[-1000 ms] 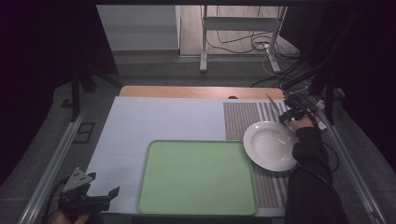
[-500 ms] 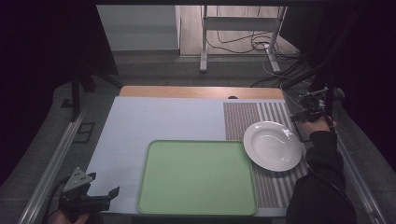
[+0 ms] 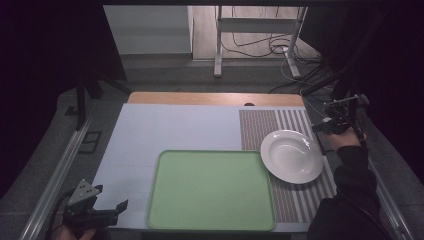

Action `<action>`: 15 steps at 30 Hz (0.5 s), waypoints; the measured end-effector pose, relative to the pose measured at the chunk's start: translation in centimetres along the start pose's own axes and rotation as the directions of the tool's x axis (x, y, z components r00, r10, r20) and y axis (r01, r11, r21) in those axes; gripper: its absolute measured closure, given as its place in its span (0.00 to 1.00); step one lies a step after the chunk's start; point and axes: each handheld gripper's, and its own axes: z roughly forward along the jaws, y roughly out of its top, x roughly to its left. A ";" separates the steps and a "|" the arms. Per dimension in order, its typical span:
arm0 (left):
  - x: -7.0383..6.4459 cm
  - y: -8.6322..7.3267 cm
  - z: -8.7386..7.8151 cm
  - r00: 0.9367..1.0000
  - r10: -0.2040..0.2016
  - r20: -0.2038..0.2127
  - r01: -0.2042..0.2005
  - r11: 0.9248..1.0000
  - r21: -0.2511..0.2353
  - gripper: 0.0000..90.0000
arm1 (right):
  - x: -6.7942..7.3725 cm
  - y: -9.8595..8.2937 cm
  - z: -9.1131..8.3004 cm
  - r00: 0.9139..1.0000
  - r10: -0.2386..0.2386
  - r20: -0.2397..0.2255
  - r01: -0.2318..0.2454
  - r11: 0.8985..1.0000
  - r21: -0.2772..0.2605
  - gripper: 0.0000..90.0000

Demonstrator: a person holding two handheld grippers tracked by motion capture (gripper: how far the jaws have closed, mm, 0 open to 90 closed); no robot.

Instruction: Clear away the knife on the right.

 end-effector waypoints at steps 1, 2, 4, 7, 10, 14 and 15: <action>0.0 0.0 0.0 1.000 0.000 0.000 0.000 1.000 0.000 0.05 | 0.4 -0.1 -0.1 1.000 -0.004 -0.008 0.004 1.000 0.000 0.90; 0.0 0.0 0.0 1.000 0.001 0.000 -0.001 1.000 0.000 0.05 | 0.8 -0.2 -0.1 1.000 -0.011 -0.020 0.011 1.000 -0.002 0.90; 0.0 0.0 0.0 1.000 0.001 0.000 -0.001 1.000 0.000 0.05 | 1.8 -0.3 -0.1 0.999 -0.028 -0.033 0.028 1.000 0.000 0.90; 0.0 0.0 0.0 1.000 0.001 0.000 -0.001 1.000 -0.001 0.05 | 3.3 -0.5 -0.1 0.997 -0.059 -0.059 0.059 0.998 0.002 0.90; 0.0 0.0 0.0 1.000 0.001 -0.001 -0.001 1.000 -0.001 0.05 | 4.7 -0.6 0.0 0.993 -0.084 -0.078 0.084 0.996 0.005 0.90; 0.0 0.0 0.0 1.000 0.002 0.000 -0.002 1.000 -0.001 0.05 | 6.7 -0.9 0.0 0.987 -0.111 -0.118 0.113 0.994 0.006 0.90; 0.0 0.0 0.0 1.000 0.003 -0.001 -0.003 1.000 -0.001 0.05 | 7.0 -0.9 0.1 0.985 -0.118 -0.125 0.120 0.993 0.007 0.90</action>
